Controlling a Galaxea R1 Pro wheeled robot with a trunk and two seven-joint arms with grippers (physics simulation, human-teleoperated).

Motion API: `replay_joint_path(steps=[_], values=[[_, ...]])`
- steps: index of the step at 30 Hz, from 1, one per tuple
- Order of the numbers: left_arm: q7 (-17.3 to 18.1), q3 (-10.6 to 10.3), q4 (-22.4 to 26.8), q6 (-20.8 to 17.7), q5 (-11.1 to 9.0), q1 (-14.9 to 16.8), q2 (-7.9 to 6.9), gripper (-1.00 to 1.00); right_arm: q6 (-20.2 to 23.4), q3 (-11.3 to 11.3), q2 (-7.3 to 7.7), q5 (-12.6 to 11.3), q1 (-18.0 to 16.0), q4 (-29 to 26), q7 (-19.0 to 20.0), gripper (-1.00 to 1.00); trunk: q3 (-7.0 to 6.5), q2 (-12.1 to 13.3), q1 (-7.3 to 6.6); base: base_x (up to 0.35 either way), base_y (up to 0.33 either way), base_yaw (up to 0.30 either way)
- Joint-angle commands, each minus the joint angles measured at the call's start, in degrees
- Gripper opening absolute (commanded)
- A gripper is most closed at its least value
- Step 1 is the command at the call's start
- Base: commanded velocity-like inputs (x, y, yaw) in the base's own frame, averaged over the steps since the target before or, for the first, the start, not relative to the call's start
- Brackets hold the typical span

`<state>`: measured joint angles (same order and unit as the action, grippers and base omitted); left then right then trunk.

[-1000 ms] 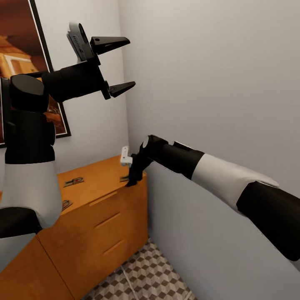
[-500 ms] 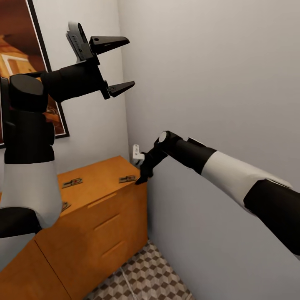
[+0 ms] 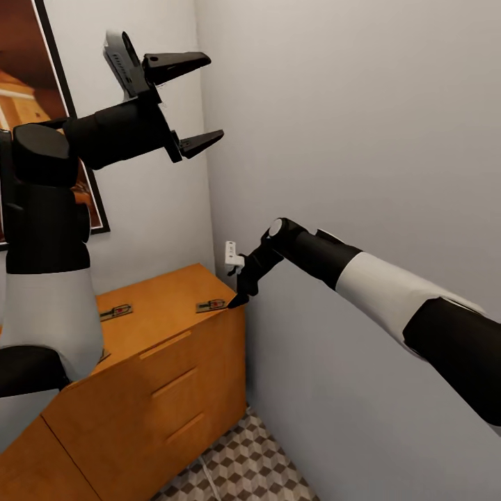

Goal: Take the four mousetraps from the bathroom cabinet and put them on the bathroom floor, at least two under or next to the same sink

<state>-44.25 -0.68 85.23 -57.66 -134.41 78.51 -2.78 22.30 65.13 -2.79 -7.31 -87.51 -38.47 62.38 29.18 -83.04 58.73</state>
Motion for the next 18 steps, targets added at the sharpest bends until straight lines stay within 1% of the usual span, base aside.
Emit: replay_joint_path(steps=[1,3,5,6,8,11,15,18], values=[[3.87,0.30,0.05,-0.02,-0.59,0.06,-0.11,1.00,0.55,0.26,-0.01,-0.55,-0.11,0.06,-0.12,1.00,0.07,-0.04,0.00,0.000,0.000,0.000],[6.23,0.37,0.07,-0.04,-0.59,0.06,-0.17,1.00,0.55,0.26,-0.05,-0.54,-0.11,0.09,-0.18,1.00,0.07,-0.04,0.00,0.000,0.000,0.000],[11.12,0.45,0.04,-0.07,-0.59,0.06,-0.36,1.00,0.55,0.26,-0.09,-0.53,-0.11,0.28,-0.35,1.00,0.07,-0.04,0.00,0.000,0.000,0.000],[15.28,0.44,0.08,-0.03,-0.59,0.06,-1.32,1.00,0.53,0.28,-0.10,-0.52,-0.12,1.20,-0.44,1.00,0.07,-0.04,0.00,0.077,0.008,0.000],[17.76,0.43,0.09,0.02,-0.59,0.06,-2.21,1.00,0.50,0.31,-0.15,-0.50,-0.12,2.19,-0.47,1.00,0.07,-0.04,0.00,0.145,0.038,0.000],[19.96,0.37,0.05,0.09,-0.59,0.06,-3.22,1.00,0.48,0.34,-0.18,-0.45,-0.12,3.10,-0.49,1.00,0.07,-0.04,0.00,0.227,0.081,0.000],[21.04,0.34,0.03,0.15,-0.59,0.06,-3.83,1.00,0.47,0.35,-0.19,-0.43,-0.12,3.52,-0.50,1.00,0.07,-0.04,0.00,0.248,0.093,0.000],[21.30,0.34,0.02,0.17,-0.59,0.06,-3.99,1.00,0.46,0.35,-0.20,-0.43,-0.12,3.63,-0.50,1.00,0.07,-0.04,0.00,0.144,0.053,0.000]])
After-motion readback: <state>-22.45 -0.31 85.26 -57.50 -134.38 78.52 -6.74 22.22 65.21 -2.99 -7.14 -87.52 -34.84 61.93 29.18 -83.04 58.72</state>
